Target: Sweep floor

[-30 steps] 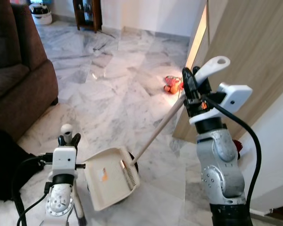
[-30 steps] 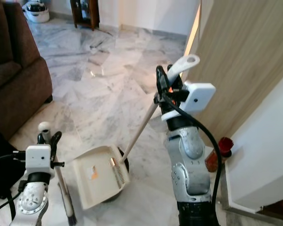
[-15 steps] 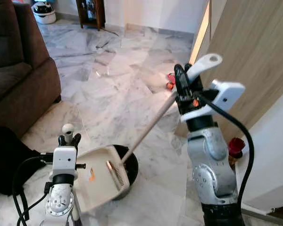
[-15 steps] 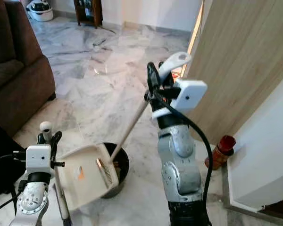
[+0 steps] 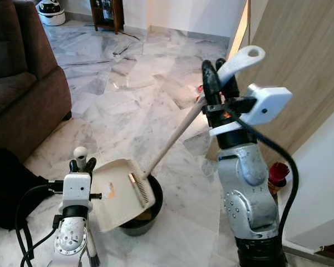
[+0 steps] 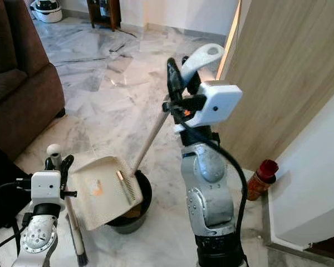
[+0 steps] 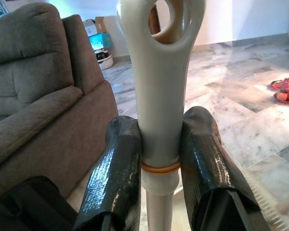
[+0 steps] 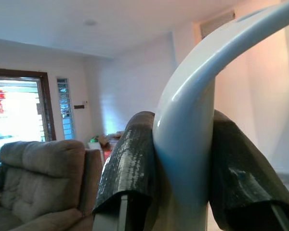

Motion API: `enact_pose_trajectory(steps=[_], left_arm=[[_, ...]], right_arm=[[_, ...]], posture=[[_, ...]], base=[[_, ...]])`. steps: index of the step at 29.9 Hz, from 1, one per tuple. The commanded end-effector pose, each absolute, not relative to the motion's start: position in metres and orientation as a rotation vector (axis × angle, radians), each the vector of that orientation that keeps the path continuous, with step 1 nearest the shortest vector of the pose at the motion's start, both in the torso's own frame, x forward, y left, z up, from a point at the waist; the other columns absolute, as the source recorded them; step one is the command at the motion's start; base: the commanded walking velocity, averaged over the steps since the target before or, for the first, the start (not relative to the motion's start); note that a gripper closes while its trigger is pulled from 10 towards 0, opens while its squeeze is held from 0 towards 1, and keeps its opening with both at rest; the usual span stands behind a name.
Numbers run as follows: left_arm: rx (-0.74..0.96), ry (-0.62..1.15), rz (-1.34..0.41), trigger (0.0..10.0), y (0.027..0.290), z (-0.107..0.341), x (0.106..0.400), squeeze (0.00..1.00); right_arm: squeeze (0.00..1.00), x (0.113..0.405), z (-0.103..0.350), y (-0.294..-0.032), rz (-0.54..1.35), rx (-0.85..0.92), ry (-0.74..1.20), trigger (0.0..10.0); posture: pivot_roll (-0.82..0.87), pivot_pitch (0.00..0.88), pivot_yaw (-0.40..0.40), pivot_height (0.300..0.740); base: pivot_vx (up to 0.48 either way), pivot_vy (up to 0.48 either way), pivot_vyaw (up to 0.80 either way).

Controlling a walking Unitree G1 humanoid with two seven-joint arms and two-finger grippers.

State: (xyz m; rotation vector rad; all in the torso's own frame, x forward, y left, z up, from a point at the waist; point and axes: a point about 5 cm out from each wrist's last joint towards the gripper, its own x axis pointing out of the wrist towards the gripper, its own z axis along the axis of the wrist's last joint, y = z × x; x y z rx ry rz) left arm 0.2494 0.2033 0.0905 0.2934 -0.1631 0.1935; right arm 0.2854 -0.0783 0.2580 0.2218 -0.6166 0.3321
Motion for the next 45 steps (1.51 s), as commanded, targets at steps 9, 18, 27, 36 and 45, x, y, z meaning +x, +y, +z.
enact_pose_trajectory(steps=[9,18,27,36,45], left_arm=[[0.293,-0.219,0.175,10.0,0.2,0.1,0.251,0.0],[0.292,-0.216,0.178,10.0,0.2,0.1,0.251,0.0],[0.292,-0.218,0.176,10.0,0.199,0.1,0.251,0.0],[0.293,-0.215,0.174,10.0,0.199,0.099,0.25,0.0],[0.295,-0.21,0.172,10.0,0.198,0.098,0.249,0.0]], right_arm=[[0.0,0.267,0.273,-0.062,0.36,0.268,-0.729,10.0],[0.0,0.264,0.276,-0.059,0.359,0.223,-0.779,10.0],[0.0,0.256,0.28,-0.05,0.38,0.181,-0.828,10.0],[0.0,0.251,0.279,-0.043,0.39,0.074,-0.877,10.0],[0.0,0.247,0.275,-0.038,0.39,-0.105,-0.943,10.0]], posture=[[0.14,0.076,-0.051,0.74],[0.14,0.078,-0.052,0.74],[0.14,0.08,-0.052,0.74],[0.14,0.084,-0.051,0.74],[0.14,0.087,-0.053,0.74]], base=[[0.0,0.0,0.0],[0.0,0.0,0.0],[0.0,0.0,0.0],[0.0,0.0,0.0],[0.0,0.0,0.0]])
